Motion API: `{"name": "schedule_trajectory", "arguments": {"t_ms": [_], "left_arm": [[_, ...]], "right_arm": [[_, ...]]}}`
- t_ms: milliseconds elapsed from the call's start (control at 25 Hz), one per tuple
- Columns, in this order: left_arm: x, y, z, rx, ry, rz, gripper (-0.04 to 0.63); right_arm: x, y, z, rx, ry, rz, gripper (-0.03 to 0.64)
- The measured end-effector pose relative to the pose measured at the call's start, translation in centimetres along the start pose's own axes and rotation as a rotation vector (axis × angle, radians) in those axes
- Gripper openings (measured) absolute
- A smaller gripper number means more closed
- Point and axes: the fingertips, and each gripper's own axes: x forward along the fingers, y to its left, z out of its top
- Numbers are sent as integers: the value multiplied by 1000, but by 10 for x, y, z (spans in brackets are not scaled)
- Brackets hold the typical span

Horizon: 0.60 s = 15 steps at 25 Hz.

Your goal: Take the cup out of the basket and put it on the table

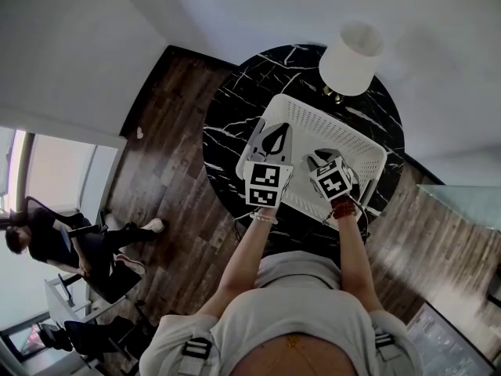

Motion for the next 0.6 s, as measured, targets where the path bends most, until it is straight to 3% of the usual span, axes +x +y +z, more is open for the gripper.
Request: {"name": "schedule_trajectory", "arguments": {"t_ms": [600], "left_arm": [[0,-1,4,17,-6,4,5]], "right_arm": [[14,4,-1,12,58,57,78]]}}
